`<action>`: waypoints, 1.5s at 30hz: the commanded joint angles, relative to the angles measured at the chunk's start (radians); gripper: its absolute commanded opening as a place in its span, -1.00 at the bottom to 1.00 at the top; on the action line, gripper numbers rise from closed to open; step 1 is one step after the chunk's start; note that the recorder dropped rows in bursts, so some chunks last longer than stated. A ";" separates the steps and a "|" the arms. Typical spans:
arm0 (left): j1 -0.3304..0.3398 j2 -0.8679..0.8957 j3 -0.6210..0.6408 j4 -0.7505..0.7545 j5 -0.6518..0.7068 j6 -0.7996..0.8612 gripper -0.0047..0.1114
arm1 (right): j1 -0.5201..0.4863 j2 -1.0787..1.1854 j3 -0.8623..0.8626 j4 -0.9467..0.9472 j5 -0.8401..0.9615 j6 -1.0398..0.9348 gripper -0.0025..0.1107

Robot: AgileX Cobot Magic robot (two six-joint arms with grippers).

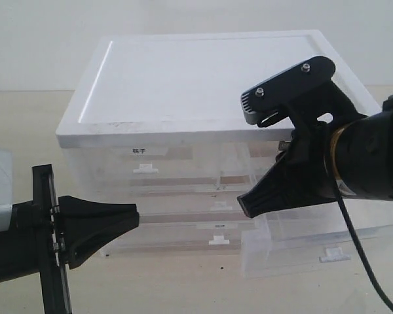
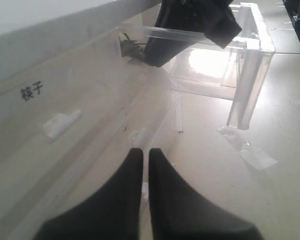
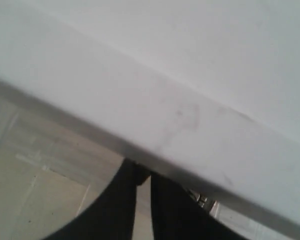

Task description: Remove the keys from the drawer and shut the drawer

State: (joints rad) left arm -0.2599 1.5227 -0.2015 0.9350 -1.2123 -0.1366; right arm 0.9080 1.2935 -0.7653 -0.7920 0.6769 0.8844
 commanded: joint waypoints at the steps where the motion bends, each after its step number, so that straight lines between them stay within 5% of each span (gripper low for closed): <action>1: -0.005 0.001 -0.003 0.004 -0.009 -0.004 -0.84 | -0.002 -0.019 0.005 0.073 0.061 -0.131 -0.93; 8: -0.005 0.001 -0.003 0.004 -0.009 -0.004 -0.84 | -0.002 -0.170 0.005 0.265 0.068 -0.285 -0.94; 14: -0.005 0.001 -0.003 0.004 -0.009 -0.004 -0.84 | -0.002 -0.224 0.005 0.189 0.052 -0.255 -0.95; 17: -0.005 0.001 -0.003 0.004 -0.009 -0.004 -0.84 | -0.002 -0.199 0.005 0.135 0.040 -0.173 -0.66; 21: -0.005 0.001 -0.003 0.004 -0.009 -0.004 -0.84 | -0.002 -0.154 0.005 0.072 0.054 -0.070 0.19; 23: -0.005 0.001 -0.003 0.004 -0.009 -0.004 -0.84 | -0.002 -0.130 0.005 0.013 0.065 0.023 0.32; 35: -0.005 0.001 -0.003 0.004 -0.009 -0.004 -0.84 | -0.002 0.008 0.005 -0.283 0.014 0.353 0.12; 38: -0.005 0.001 -0.003 0.004 -0.009 -0.004 -0.84 | -0.002 0.014 0.005 -0.250 0.016 0.328 -0.19; 42: -0.005 0.001 -0.003 0.004 -0.009 -0.004 -0.84 | -0.002 0.021 0.005 -0.175 0.023 0.187 -0.96; 45: -0.005 0.001 -0.003 0.004 -0.009 -0.004 -0.84 | -0.002 0.019 0.005 -0.121 0.028 0.117 -0.91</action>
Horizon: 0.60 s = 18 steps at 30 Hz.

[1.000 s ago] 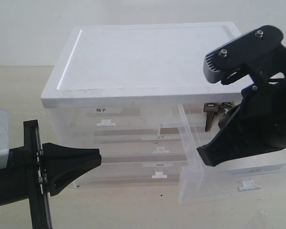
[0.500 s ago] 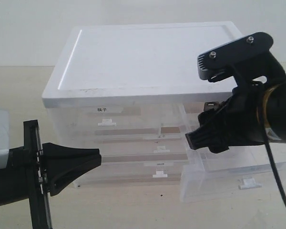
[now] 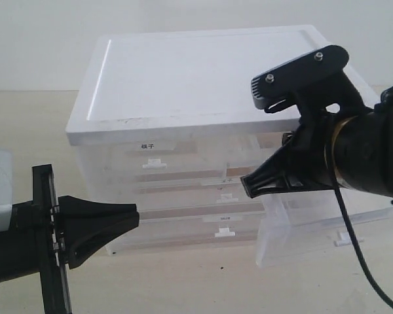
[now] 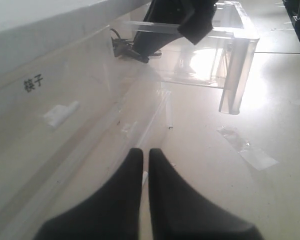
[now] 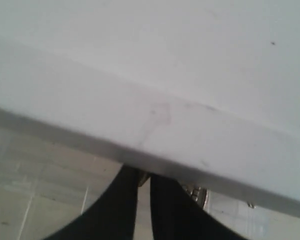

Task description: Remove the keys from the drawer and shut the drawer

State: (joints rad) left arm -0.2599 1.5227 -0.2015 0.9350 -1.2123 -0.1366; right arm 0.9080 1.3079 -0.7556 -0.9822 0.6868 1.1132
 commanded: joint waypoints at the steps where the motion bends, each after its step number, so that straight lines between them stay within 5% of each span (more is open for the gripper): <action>1: -0.005 0.001 -0.003 0.004 -0.009 -0.004 -0.84 | -0.002 0.003 -0.004 0.095 0.020 -0.136 -0.91; 10: -0.005 0.001 -0.003 0.004 -0.009 -0.004 -0.84 | 0.000 -0.159 -0.004 0.348 0.064 -0.390 -0.91; 14: -0.005 0.001 -0.003 0.004 -0.009 -0.004 -0.84 | 0.000 -0.239 -0.003 0.228 0.035 -0.323 -0.91; 18: -0.005 0.001 -0.003 0.004 -0.009 -0.004 -0.84 | 0.000 -0.202 0.067 -0.021 0.025 -0.058 -0.91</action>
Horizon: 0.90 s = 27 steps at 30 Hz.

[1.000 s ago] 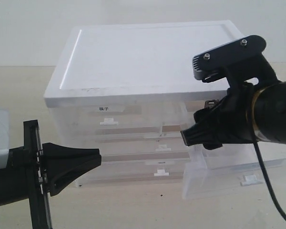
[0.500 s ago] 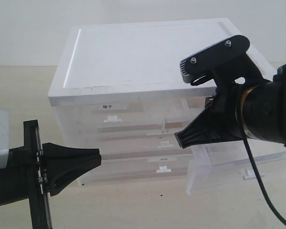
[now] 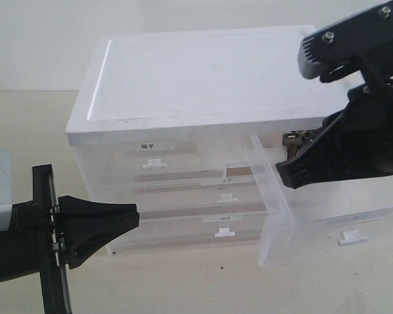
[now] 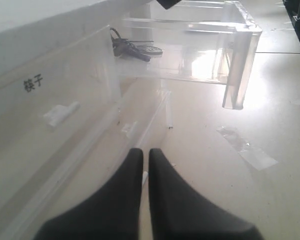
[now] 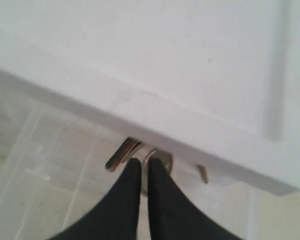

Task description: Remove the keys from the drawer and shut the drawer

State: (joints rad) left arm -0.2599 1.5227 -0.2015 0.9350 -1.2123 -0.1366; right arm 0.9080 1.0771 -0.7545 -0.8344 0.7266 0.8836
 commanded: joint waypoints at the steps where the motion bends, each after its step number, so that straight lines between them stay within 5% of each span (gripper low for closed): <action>1: -0.005 0.001 -0.003 0.004 -0.009 -0.004 -0.84 | 0.000 0.037 0.073 -0.177 -0.027 0.188 -0.91; 8: -0.005 0.001 -0.003 0.004 -0.009 -0.004 -0.84 | -0.002 0.173 0.080 -0.207 -0.011 0.244 -0.91; 16: -0.005 0.001 -0.003 0.004 -0.009 -0.004 -0.84 | 0.000 0.097 0.080 0.153 0.038 -0.057 -0.91; 24: -0.005 0.001 -0.003 0.004 -0.009 -0.004 -0.84 | 0.000 -0.071 0.080 -0.054 -0.058 0.087 -0.91; 27: -0.005 0.001 -0.003 0.004 -0.009 -0.004 -0.84 | 0.000 -0.072 0.067 -0.036 -0.060 -0.026 -0.91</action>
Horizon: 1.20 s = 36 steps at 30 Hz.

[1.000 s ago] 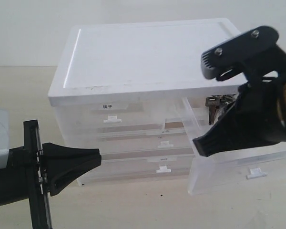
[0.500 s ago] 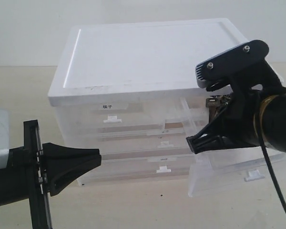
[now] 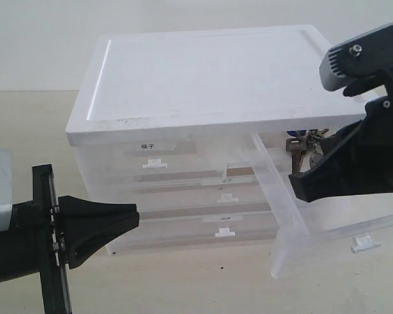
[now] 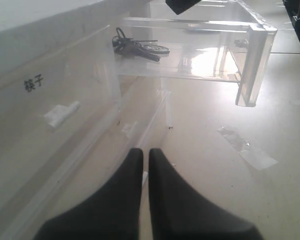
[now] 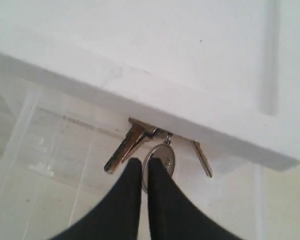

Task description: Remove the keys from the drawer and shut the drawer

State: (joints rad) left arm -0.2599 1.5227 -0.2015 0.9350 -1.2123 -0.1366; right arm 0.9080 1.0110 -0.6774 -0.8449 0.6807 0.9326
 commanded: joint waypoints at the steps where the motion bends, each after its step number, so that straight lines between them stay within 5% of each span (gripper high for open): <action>1: -0.005 0.001 -0.003 0.004 -0.009 -0.004 -0.84 | 0.000 -0.015 -0.028 0.039 -0.018 -0.166 -0.91; 5: -0.005 0.001 -0.003 0.004 -0.009 -0.004 -0.84 | 0.000 -0.036 -0.132 0.424 0.027 -0.644 -0.78; 11: -0.005 0.001 -0.003 0.004 -0.009 -0.004 -0.84 | 0.000 -0.034 -0.219 0.728 0.348 -1.229 0.20; 12: -0.005 0.001 -0.003 0.004 -0.009 -0.004 -0.84 | 0.000 -0.034 -0.219 0.747 0.382 -1.270 0.21; 16: -0.005 0.001 -0.003 0.004 -0.009 -0.004 -0.84 | 0.000 -0.032 -0.175 0.733 0.382 -1.341 0.02; 27: -0.005 0.001 -0.003 0.004 -0.009 -0.004 -0.84 | 0.000 -0.032 -0.043 0.529 0.214 -1.329 0.05; 34: -0.005 0.001 -0.003 0.004 -0.009 -0.004 -0.84 | 0.000 -0.032 -0.043 0.551 0.190 -1.336 -0.89; 36: -0.005 0.001 -0.003 0.004 -0.009 -0.004 -0.84 | 0.015 -0.034 -0.043 0.553 0.189 -1.334 -0.95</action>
State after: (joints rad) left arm -0.2599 1.5227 -0.2015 0.9350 -1.2123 -0.1366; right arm 0.9096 0.9829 -0.7236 -0.2770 0.8779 -0.4163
